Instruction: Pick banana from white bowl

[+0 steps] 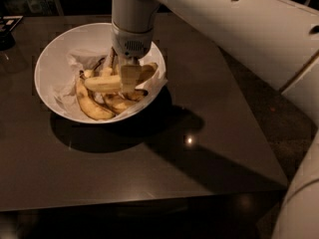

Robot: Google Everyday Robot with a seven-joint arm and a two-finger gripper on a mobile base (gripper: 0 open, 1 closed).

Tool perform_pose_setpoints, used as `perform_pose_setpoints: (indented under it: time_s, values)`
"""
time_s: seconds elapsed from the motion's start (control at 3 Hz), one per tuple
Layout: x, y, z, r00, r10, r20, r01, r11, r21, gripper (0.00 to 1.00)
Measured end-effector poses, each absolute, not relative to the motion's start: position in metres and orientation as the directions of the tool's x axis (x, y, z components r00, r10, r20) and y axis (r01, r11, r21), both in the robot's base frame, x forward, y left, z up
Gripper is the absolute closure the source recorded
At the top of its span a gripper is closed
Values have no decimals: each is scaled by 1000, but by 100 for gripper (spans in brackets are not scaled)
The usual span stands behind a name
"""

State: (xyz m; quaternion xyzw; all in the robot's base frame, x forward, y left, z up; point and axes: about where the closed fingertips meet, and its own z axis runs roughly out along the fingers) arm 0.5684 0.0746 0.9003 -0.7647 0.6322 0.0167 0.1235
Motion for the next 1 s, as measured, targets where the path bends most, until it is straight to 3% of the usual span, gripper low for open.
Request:
perform_pose_setpoints:
  time_s: [1.0]
  values:
    - [502, 22, 959, 130, -911, -392, -969, -33, -244, 100]
